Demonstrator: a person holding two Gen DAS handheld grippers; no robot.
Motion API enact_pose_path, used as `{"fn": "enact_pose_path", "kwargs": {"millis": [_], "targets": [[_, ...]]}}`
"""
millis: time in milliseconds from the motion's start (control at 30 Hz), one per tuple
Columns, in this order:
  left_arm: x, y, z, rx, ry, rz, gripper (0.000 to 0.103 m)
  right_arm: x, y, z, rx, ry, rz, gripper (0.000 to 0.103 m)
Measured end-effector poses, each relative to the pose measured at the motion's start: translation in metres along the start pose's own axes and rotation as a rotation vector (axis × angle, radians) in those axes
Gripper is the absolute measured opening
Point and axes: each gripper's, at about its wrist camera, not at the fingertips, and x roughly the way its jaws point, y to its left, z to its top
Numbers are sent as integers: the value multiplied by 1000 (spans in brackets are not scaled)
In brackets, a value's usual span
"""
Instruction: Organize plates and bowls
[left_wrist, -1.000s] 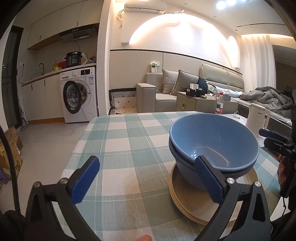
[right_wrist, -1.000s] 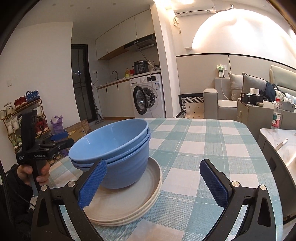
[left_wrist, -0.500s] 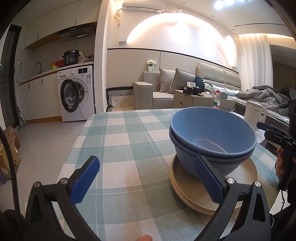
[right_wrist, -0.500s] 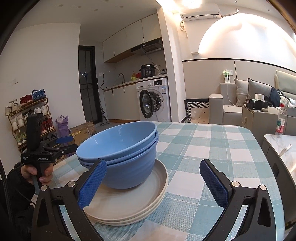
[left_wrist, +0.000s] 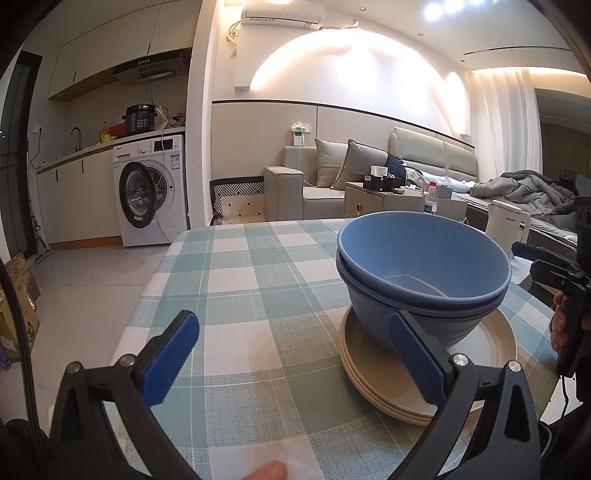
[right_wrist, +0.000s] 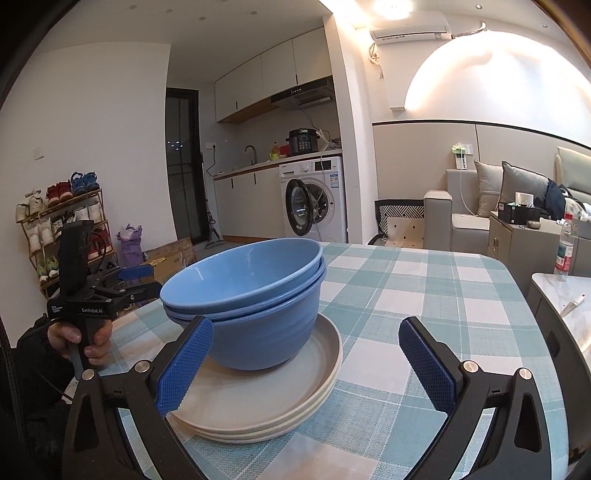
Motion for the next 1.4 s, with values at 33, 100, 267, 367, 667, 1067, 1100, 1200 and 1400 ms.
{"fn": "enact_pose_path", "kwargs": {"millis": [33,100,267,367,667,1067,1100,1200,1400], "targets": [[1,0,0,-1,3,-2,103,1,2,0,-5,2,4,102],[2,1,0,-3,6,-4,103,1,3,0,-12,4,7,102],[1,1,0,-5,6,-5,103,1,5,0,-22,5,16,102],[0,1,0,-2,4,-7,103,1,6,-1,-21,5,17,102],[1,0,-1,5,2,-15,103,1,6,-1,-21,6,18,102],[0,-3,-1,14,-1,-27,103,2,7,-2,-22,11,19,102],[1,-3,-1,15,0,-28,103,2,7,-2,-22,12,18,102],[1,-4,-1,17,0,-31,103,2,7,-2,-23,12,19,102],[0,-5,-1,26,0,-34,103,3,7,-3,-24,16,19,102]]}}
